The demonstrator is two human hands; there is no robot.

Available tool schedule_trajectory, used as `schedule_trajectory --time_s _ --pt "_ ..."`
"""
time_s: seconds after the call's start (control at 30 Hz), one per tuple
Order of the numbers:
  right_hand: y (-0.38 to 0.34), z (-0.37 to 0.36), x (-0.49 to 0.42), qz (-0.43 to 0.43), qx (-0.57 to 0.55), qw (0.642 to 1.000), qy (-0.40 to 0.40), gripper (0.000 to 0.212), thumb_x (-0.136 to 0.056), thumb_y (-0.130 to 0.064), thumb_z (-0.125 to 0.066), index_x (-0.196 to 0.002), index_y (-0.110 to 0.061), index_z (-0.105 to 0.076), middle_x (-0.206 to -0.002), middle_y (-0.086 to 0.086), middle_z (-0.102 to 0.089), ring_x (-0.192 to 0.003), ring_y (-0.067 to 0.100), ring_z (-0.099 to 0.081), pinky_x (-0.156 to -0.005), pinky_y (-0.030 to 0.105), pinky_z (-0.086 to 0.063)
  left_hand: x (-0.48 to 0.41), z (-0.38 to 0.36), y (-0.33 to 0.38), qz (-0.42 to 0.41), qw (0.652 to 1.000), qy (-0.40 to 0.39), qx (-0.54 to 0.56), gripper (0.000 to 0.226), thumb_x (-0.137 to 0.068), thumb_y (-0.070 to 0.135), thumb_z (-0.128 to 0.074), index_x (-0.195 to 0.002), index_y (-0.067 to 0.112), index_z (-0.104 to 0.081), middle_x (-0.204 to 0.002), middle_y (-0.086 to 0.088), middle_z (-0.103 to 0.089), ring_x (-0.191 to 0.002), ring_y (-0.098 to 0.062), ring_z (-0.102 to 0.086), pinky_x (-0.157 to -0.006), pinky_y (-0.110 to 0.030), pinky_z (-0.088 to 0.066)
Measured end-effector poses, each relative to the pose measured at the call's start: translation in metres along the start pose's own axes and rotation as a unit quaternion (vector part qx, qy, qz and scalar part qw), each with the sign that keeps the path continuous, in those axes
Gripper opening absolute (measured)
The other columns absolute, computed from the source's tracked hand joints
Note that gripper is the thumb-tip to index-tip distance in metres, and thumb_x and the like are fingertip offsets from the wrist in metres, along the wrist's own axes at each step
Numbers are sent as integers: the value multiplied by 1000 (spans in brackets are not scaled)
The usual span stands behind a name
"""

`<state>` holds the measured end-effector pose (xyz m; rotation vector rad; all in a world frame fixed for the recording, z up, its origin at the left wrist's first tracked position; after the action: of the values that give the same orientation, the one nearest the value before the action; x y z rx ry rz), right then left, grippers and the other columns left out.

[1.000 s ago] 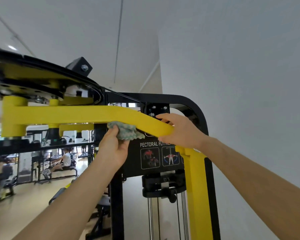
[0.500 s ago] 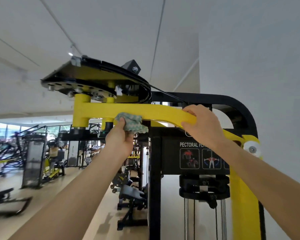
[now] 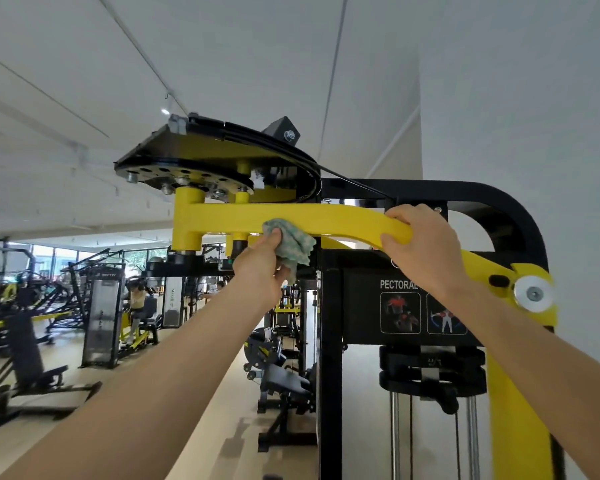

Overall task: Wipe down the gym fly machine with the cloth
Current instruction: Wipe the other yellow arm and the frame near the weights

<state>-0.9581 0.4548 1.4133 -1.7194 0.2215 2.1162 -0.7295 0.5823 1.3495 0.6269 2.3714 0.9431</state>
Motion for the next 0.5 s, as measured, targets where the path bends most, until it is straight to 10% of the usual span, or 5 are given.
schedule_trajectory --time_s 0.13,0.5 --pt "-2 2 1 6 1 1000 -16 40 -91 -30 -68 -129 -23 -60 -113 2 -59 -106 22 -54 -81 30 -36 5 -18 -13 -57 997 10 -46 31 -89 17 -77 -115 5 -65 -103 -10 -72 -86 -21 -70 -91 -45 -60" --pt "5 8 1 68 2 989 -132 63 -89 -25 -70 -148 -25 -46 -131 0 -53 -121 21 -50 -100 41 -45 25 -72 -44 -302 933 7 -198 16 -87 15 -78 -92 19 -64 -95 3 -70 -90 -9 -68 -81 -26 -54"
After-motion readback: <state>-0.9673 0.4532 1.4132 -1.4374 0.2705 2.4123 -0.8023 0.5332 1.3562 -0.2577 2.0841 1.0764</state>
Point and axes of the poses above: each hand's wrist, its own x-axis away from the middle knuckle, its own z-axis out of the back of the hand, y = z × x, the point moved 8 cm from there along -x, towards the middle knuckle
